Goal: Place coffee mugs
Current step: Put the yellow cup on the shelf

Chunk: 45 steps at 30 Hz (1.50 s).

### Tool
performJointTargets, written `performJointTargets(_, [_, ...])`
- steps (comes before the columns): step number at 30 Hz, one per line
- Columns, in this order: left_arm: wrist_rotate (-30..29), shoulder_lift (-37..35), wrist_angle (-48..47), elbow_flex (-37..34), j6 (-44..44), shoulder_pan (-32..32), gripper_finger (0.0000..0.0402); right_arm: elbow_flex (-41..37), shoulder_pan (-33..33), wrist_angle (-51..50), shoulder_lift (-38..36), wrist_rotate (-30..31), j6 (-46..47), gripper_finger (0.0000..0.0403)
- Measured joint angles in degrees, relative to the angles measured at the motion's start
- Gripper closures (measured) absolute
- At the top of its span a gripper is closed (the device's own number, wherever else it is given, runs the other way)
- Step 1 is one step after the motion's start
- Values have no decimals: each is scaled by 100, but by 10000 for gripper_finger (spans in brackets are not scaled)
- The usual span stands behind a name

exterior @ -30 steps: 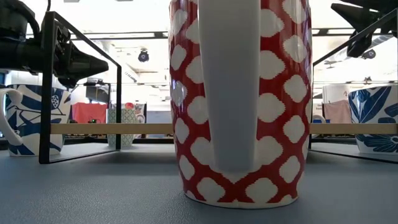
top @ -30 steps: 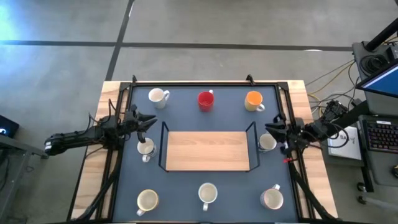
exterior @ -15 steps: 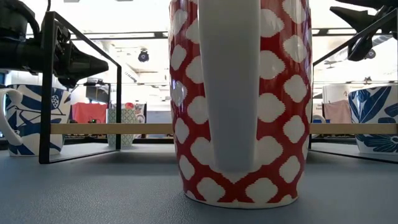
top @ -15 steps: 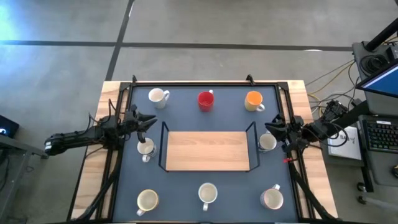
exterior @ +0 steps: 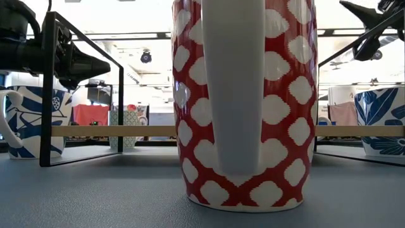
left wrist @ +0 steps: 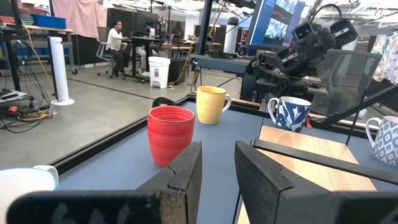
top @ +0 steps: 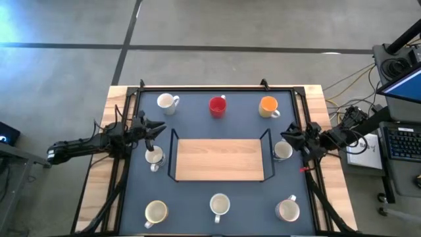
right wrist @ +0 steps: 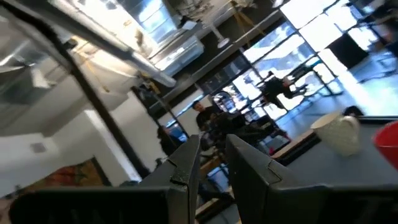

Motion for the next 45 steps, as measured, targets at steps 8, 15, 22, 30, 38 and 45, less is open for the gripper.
performJointTargets(8, [0,0,0,1,0,0,323,77,1,645,0,-118,-1211,335])
performJointTargets(15, [0,0,0,0,0,-1,323,370,-1,684,-2,1559,-1656,335])
performJointTargets(22, [0,0,0,0,-1,0,323,647,-114,681,267,1579,-1742,335])
performJointTargets(30, [0,0,-1,0,-1,0,323,1256,-726,675,1695,1579,-1619,335])
performJointTargets(38, [0,0,0,0,-2,-1,323,2267,-1365,551,2833,1833,-1829,335])
performJointTargets(45, [0,0,0,1,0,0,323,3258,-1625,-2741,2785,2180,-13,334])
